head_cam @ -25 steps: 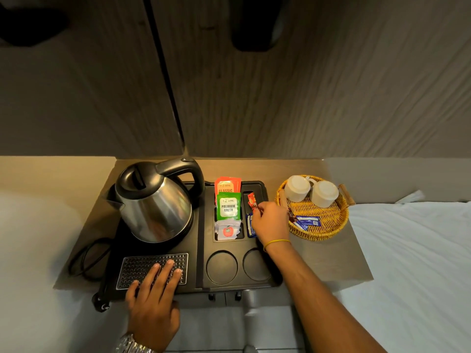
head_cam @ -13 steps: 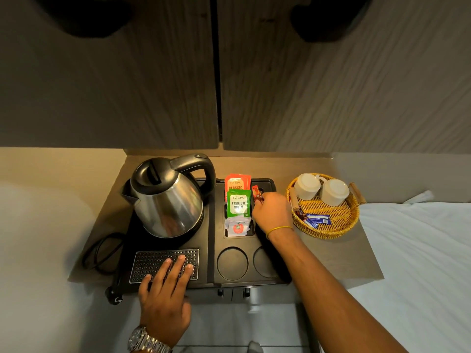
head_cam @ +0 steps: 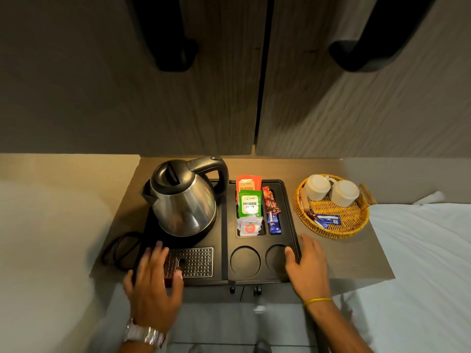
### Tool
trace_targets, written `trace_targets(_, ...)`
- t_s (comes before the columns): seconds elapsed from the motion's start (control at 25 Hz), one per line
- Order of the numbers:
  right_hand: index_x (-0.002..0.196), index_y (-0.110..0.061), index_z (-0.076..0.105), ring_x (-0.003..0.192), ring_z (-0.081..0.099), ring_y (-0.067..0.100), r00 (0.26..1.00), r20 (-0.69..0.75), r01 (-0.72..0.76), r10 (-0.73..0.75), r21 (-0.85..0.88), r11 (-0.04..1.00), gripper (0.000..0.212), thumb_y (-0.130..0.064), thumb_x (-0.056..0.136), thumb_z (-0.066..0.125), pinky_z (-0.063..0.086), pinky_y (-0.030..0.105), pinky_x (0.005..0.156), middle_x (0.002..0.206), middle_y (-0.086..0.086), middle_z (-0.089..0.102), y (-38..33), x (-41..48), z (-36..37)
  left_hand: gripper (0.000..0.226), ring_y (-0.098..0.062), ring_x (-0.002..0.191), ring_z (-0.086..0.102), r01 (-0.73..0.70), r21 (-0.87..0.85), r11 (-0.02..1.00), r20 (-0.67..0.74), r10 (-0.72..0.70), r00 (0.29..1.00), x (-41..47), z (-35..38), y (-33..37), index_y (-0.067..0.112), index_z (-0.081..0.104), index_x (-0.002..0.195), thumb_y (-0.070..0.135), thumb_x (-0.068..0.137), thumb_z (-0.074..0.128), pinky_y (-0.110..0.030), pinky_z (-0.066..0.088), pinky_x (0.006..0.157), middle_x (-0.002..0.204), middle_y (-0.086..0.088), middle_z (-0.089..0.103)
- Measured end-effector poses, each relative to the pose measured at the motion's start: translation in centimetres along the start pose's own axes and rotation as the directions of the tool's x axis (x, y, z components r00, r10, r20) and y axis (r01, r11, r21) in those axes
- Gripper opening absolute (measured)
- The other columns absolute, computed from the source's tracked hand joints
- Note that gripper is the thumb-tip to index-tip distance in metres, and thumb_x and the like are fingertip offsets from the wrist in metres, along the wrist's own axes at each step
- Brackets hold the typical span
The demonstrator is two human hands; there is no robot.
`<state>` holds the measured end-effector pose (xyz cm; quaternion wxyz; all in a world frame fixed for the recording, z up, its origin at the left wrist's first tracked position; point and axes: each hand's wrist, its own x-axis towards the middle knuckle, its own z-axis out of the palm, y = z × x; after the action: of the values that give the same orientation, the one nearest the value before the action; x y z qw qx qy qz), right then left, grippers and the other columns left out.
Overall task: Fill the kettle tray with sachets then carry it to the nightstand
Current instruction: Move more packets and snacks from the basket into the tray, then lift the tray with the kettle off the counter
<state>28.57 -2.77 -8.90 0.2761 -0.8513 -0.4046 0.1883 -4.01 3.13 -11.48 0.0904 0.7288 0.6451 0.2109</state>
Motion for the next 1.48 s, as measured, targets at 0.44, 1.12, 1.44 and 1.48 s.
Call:
trace_targets(0.44, 0.16, -0.006, 0.026, 0.142, 0.041, 0.042, 0.974, 0.112, -0.207, 0.195, 0.1, 0.973, 0.095, -0.041, 0.086, 0.076, 0.038, 0.05, 0.113, 0.155, 0.024, 0.041, -2.0, -1.9, 1.0, 0.059, -0.051, 0.099, 0.065, 0.554, -0.295, 0.778, 0.048, -0.567, 0.822, 5.1, -1.8, -1.2, 0.016, 0.032, 0.129, 0.03, 0.085, 0.069, -0.051, 0.054, 0.076, 0.117, -0.029, 0.066)
trace_targets(1.12, 0.107, -0.008, 0.071, 0.106, 0.063, 0.04, 0.774, 0.293, -0.632, 0.561, 0.408, 0.659, 0.061, -0.063, 0.083, 0.06, 0.052, 0.053, 0.099, 0.11, 0.017, 0.07, 0.1, -2.1, 0.1, 0.072, -0.038, 0.103, 0.068, 0.839, -0.224, 0.496, 0.604, -0.604, 0.519, 7.1, -2.5, -6.0, 0.018, 0.068, 0.11, 0.079, 0.075, 0.054, -0.049, 0.051, 0.098, 0.116, -0.018, 0.072)
trace_targets(1.44, 0.076, -0.015, 0.064, 0.067, 0.052, 0.019, 0.85, 0.139, -0.526, 0.508, 0.281, 0.802, 0.048, -0.058, 0.097, 0.053, 0.041, 0.037, 0.074, 0.071, 0.0, 0.057, 1.3, -3.3, -0.5, 0.072, -0.039, 0.096, 0.068, 0.786, -0.253, 0.564, 0.533, -0.596, 0.6, 2.4, -4.6, -3.4, 0.011, 0.065, 0.115, 0.074, 0.087, 0.045, -0.05, 0.053, 0.097, 0.109, -0.019, 0.072)
trace_targets(1.48, 0.079, -0.014, 0.066, 0.07, 0.055, 0.024, 0.864, 0.134, -0.503, 0.485, 0.278, 0.819, 0.049, -0.058, 0.097, 0.053, 0.042, 0.038, 0.075, 0.072, 0.002, 0.059, 1.3, -3.3, -1.0, 0.071, -0.039, 0.096, 0.068, 0.777, -0.273, 0.567, 0.519, -0.593, 0.615, 1.9, -5.3, -2.9, 0.009, 0.066, 0.114, 0.072, 0.088, 0.047, -0.051, 0.053, 0.098, 0.11, -0.021, 0.073)
